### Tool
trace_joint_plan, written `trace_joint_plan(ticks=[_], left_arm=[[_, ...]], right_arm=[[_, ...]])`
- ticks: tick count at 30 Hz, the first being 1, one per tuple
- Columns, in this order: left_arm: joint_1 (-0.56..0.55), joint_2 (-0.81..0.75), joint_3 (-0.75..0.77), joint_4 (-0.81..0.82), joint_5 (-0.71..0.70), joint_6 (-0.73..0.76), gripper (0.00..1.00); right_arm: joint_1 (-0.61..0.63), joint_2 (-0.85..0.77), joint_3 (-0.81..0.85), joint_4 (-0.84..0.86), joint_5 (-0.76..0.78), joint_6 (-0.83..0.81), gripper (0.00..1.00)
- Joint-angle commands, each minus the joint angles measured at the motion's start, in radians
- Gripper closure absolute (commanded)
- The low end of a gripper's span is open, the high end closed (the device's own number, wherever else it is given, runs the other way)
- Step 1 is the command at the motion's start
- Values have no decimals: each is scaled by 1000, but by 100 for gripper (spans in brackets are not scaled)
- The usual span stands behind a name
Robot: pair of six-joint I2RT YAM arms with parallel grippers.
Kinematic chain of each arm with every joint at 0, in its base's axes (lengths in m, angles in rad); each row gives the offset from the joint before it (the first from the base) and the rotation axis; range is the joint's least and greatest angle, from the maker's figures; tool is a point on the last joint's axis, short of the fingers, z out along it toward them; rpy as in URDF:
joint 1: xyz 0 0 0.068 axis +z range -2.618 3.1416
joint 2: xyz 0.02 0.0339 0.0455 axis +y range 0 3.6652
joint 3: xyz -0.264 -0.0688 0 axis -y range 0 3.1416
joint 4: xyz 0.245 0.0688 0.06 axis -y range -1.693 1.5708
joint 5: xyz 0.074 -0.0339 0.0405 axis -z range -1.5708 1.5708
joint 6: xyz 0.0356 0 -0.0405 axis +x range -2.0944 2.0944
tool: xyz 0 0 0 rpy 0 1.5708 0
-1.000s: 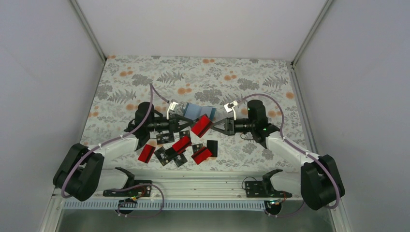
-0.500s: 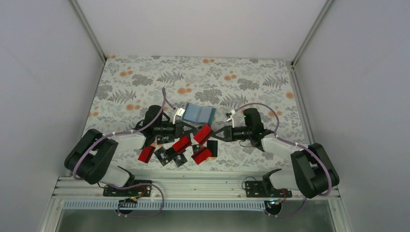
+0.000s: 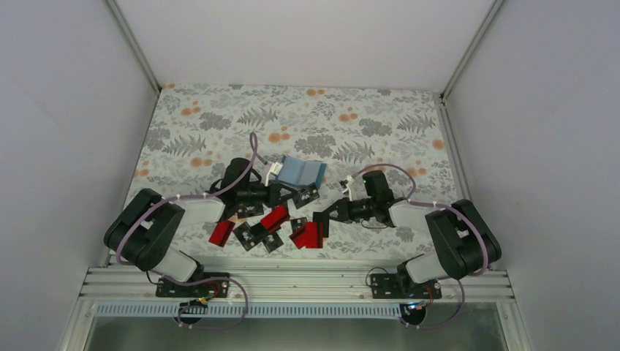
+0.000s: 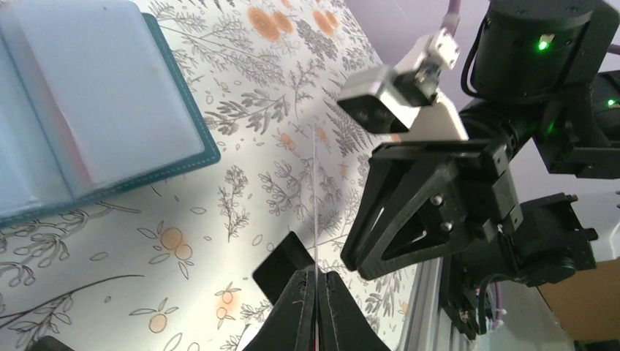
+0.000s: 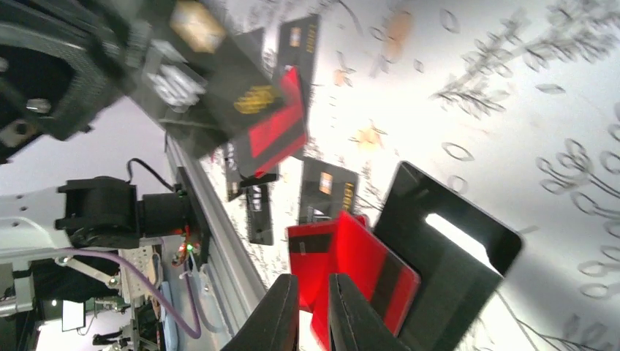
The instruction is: Put the credit cards into the card holder
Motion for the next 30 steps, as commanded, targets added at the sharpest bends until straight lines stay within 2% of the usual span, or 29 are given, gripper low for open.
trace_joint_plan(ticks=[1,5,10,13,18,19,22,30], left_arm=[[-1,-13,36,-2,-54,28,98],[-3,-71,59,-53,-127,16,98],[-2,-180,134,-212,-325,-15,98],[-3,-224,177,-241,-358,-47,98],[-1,-258,277,-323,-454,-102,98],[-1,-265,291,-320,-461,-114,98],[-1,-277,331,-301,-466,-143,97],[0,-249,395,-247,-450,-164,98]], right_arm=[[-2,53,-15,-17,50,-5,87],[-4,65,12,-61,109,4,84],[-12,-34,113,-161,185,-25,67],[-16,-102,173,-188,218,-29,56],[-19,-178,245,-128,265,28,46],[-19,-188,254,-107,275,46,42],[-19,-221,276,-47,304,99,22],[-19,-250,336,81,263,162,18]])
